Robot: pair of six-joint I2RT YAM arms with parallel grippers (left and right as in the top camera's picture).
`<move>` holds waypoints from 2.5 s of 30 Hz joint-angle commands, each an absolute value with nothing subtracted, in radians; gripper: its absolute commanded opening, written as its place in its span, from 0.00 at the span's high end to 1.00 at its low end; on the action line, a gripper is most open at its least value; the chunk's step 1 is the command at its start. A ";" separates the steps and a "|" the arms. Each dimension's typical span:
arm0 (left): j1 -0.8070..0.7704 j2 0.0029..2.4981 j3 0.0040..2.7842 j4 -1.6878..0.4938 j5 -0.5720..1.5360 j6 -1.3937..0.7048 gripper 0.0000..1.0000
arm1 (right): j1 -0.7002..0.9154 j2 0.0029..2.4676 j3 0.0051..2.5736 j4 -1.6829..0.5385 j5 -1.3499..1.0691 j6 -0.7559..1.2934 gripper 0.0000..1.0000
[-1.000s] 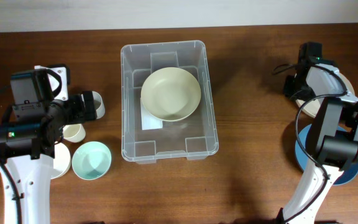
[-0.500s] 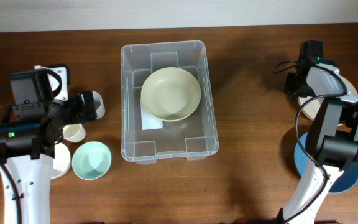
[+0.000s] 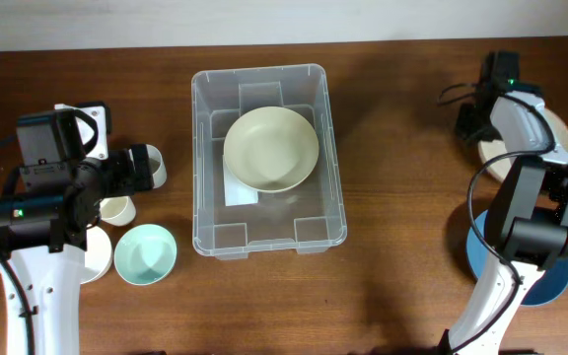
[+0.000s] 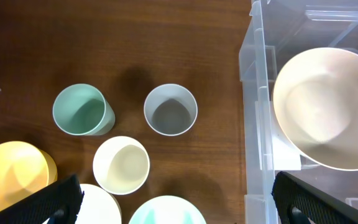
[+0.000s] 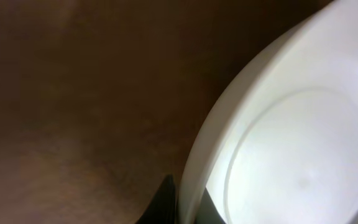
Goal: Pack container
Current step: 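Move the right gripper to the beige bowl rim and grasp it, then carry the beige bowl into the bin and stack it on the cream bowl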
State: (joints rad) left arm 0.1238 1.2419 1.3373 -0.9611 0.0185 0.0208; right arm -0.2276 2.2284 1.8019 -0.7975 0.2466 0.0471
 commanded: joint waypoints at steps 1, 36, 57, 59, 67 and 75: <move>0.128 1.244 1.361 -0.958 0.011 0.015 0.01 | -0.180 2.151 1.909 -0.825 0.296 -0.038 0.96; 0.128 1.245 1.361 -0.959 0.011 0.015 0.01 | 0.584 2.056 2.101 -1.224 -0.250 -0.973 0.96; 0.128 1.245 1.361 -0.958 0.011 0.015 0.01 | 0.582 2.180 2.097 -1.198 -0.251 -1.013 0.65; 0.128 1.245 1.361 -0.958 0.011 0.015 0.01 | 0.582 2.177 2.099 -1.197 -0.250 -1.013 0.56; 0.128 1.245 1.361 -0.958 0.011 0.015 0.01 | 0.558 2.087 2.237 -1.194 -0.054 -0.661 0.45; 0.128 1.245 1.361 -0.958 0.011 0.015 0.00 | 0.313 1.991 2.374 -1.380 0.198 0.077 0.42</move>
State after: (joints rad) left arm 0.1238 1.2419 1.3373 -0.9607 0.0185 0.0208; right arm 0.4286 2.0605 2.3428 -1.3342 0.0784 -0.3042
